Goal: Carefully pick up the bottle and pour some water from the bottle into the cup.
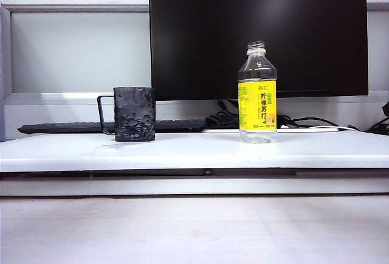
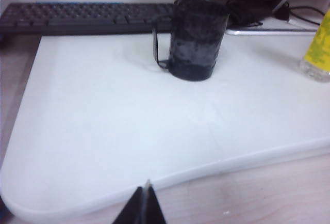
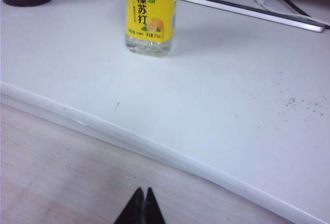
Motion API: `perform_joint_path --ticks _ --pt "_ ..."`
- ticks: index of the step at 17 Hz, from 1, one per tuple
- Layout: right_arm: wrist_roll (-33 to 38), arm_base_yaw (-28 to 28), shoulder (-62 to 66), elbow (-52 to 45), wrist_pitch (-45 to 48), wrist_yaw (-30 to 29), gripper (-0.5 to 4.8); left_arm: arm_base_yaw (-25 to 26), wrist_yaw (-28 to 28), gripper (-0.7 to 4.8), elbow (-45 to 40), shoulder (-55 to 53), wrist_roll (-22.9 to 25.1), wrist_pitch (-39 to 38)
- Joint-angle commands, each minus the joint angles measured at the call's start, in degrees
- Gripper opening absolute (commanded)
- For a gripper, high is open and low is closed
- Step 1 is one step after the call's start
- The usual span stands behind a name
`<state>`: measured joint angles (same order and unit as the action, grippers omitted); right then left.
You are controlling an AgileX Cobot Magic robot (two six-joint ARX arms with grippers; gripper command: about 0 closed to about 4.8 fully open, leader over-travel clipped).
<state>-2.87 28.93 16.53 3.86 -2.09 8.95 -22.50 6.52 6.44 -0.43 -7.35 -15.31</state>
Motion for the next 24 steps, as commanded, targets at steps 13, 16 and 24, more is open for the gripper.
perform_joint_path --ticks 13,16,24 --pt "0.1 -13.2 -16.4 -3.4 3.7 0.2 0.12 18.0 -0.2 0.13 -4.1 0.2 -0.1 1.3" --pt "0.1 -17.6 -16.4 -3.4 3.6 0.1 0.12 25.0 0.0 0.14 -4.7 0.2 -0.1 3.0" --pt "0.1 -26.2 -16.4 -3.4 3.6 0.1 0.12 27.6 -0.3 0.14 -5.9 0.2 -0.1 5.5"
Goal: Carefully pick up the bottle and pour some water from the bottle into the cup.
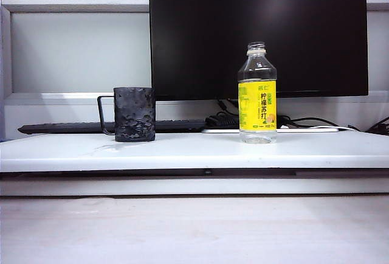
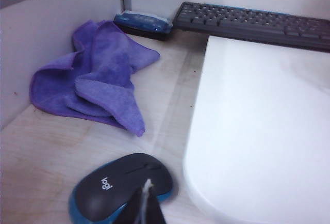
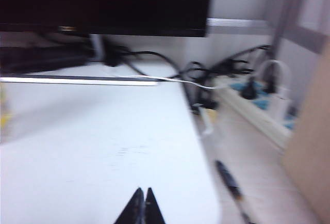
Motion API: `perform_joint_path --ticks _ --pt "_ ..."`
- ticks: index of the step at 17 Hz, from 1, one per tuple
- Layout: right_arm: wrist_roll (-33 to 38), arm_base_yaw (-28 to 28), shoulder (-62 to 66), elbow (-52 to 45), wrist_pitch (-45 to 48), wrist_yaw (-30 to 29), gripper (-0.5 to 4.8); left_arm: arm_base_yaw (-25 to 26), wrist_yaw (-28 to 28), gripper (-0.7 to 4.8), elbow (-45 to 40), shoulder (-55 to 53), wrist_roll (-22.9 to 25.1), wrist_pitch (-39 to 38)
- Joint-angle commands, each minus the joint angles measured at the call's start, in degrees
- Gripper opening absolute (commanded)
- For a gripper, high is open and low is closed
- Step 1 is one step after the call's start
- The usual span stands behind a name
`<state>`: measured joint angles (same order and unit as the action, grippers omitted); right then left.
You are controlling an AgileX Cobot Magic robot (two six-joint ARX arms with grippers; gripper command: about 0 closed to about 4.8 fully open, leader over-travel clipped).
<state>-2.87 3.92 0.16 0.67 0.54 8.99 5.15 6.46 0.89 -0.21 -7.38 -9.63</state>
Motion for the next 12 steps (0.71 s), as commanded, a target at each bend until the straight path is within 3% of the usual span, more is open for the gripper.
perform_joint_path --ticks 1,12 --pt "0.1 -1.6 0.0 -0.2 1.0 0.1 0.12 -0.1 -0.2 0.14 -0.3 0.0 -0.1 -0.2" --pt "0.1 -1.4 0.0 -0.2 0.2 -1.4 0.12 -0.1 -1.2 0.14 -0.3 0.0 -0.1 0.0"
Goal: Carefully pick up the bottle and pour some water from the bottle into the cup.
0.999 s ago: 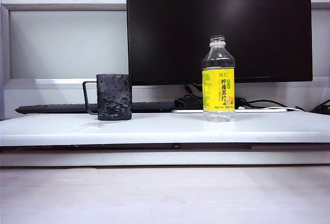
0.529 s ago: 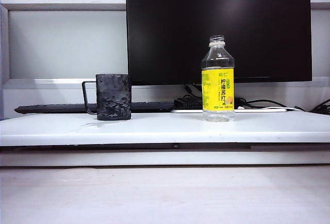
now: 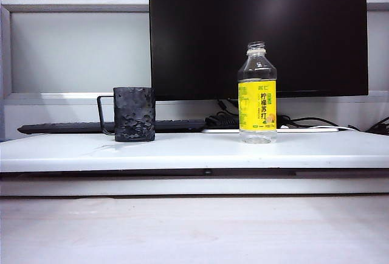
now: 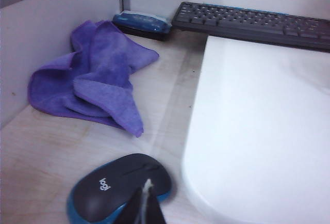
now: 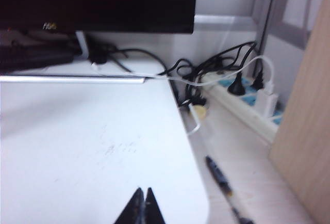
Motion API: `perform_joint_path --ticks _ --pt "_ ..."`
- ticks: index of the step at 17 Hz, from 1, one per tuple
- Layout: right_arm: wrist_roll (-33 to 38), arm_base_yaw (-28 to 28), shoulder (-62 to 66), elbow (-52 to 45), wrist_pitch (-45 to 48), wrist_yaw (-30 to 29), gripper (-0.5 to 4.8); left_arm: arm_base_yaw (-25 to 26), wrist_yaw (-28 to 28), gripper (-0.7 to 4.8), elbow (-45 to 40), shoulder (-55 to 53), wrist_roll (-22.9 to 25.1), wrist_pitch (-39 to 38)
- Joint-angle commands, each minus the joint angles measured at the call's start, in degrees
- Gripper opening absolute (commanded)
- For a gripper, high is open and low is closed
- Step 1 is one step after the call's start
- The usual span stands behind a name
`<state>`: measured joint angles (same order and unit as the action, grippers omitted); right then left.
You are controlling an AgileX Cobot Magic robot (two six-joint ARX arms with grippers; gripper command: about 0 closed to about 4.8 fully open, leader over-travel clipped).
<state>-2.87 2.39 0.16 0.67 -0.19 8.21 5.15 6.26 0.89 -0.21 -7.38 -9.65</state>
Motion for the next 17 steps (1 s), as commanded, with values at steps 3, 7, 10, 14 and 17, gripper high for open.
perform_joint_path --ticks 3,7,10,14,17 --pt "0.1 0.3 0.0 -0.2 0.5 -1.1 0.12 -0.1 -6.1 0.14 -0.3 0.0 -0.1 1.5" --pt "0.1 0.3 0.0 -0.2 0.4 -5.7 0.12 -0.1 -10.0 0.14 -0.3 0.0 -0.1 3.8" --pt "0.1 0.3 0.0 -0.2 0.4 -5.6 0.12 -0.1 -10.0 0.14 -0.3 0.0 -0.1 3.7" --pt "0.1 0.2 0.0 -0.2 0.4 -5.6 0.12 -0.1 -10.0 0.14 -0.3 0.0 -0.1 3.7" --pt "0.1 0.2 0.0 -0.2 0.4 -5.6 0.12 -0.1 -10.0 0.14 -0.3 0.0 -0.1 3.7"
